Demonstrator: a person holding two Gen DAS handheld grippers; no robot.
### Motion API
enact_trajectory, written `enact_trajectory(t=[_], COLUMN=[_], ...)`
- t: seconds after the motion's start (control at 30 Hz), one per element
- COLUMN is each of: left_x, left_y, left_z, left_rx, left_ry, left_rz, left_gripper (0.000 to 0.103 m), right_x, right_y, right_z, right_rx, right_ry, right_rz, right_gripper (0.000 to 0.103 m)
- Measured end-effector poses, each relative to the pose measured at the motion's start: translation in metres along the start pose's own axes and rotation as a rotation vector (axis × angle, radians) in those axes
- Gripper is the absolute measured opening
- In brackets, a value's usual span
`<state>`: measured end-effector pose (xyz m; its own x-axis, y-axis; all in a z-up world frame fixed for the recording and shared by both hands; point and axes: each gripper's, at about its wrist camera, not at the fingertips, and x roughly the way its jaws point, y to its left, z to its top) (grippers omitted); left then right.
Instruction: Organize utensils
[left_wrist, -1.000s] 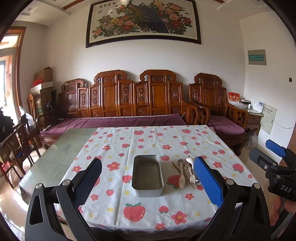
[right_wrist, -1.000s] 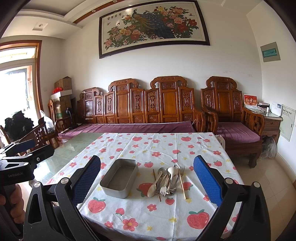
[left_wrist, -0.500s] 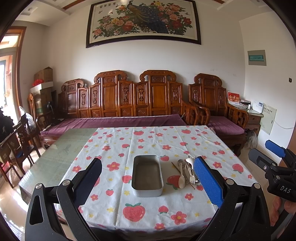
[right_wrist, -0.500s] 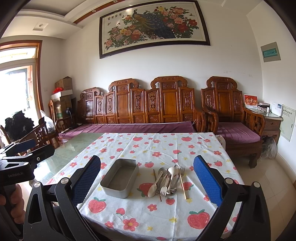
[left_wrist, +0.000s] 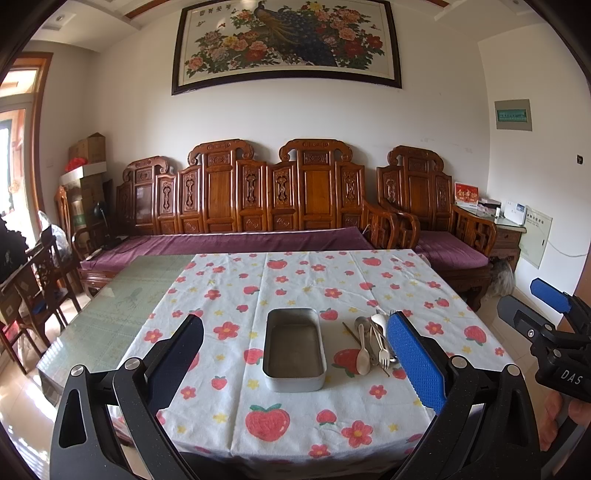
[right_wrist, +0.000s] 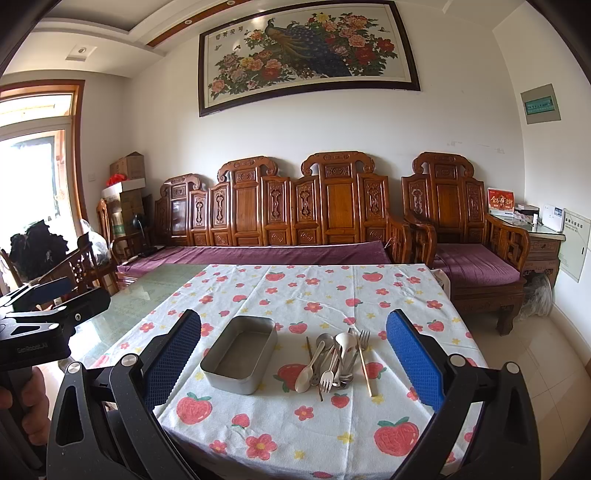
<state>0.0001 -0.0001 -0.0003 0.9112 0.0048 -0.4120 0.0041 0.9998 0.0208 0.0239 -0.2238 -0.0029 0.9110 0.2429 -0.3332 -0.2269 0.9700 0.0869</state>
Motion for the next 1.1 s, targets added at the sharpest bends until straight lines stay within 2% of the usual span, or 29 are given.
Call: enact_trajectory(t=[1.1], left_x=[0.0056], left_y=[0.0001], left_z=[-0.0057], left_rx=[0.000], left_ry=[0.007], left_rz=[-0.003], left_gripper=[0.097], right_x=[-0.0002], right_y=[-0.0023], right_z=[-0.0008], right_rx=[0.000], right_ry=[0.001], right_rz=[0.002], right_gripper=[0.100])
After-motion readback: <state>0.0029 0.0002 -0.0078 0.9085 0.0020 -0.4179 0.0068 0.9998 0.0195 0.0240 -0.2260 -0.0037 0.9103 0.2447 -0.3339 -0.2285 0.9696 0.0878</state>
